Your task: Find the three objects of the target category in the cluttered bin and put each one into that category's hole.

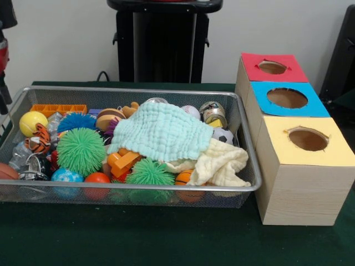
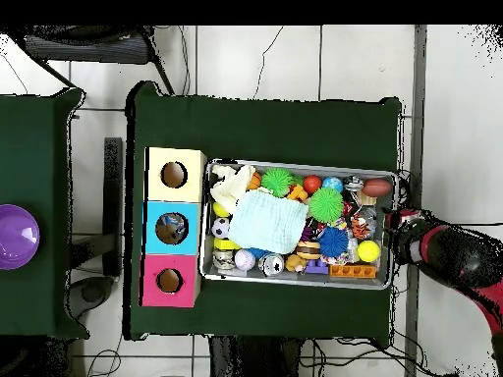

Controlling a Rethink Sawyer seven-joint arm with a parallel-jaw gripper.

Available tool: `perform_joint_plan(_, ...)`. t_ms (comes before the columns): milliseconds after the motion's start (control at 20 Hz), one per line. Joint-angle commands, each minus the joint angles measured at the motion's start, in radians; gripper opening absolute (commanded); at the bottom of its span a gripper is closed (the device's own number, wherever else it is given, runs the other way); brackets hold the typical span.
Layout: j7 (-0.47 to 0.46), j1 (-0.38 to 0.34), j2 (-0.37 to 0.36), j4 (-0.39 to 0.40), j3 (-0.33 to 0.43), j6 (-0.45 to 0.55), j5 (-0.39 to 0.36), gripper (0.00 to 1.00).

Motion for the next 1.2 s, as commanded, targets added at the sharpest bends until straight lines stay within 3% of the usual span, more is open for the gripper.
perform_joint_plan(50, -0.159, 0.014, 0.115, -0.1, 0.082, -0.042, -0.019, 1.0)
perform_joint_plan(450, -0.162, 0.013, 0.133, -0.138, 0.097, -0.015, -0.012, 1.0)
perform_joint_plan(850, -0.316, 0.015, 0.19, -0.243, 0.128, -0.008, -0.117, 1.0)
perform_joint_plan(1200, -0.369, -0.018, 0.228, -0.255, 0.174, -0.013, -0.168, 1.0)
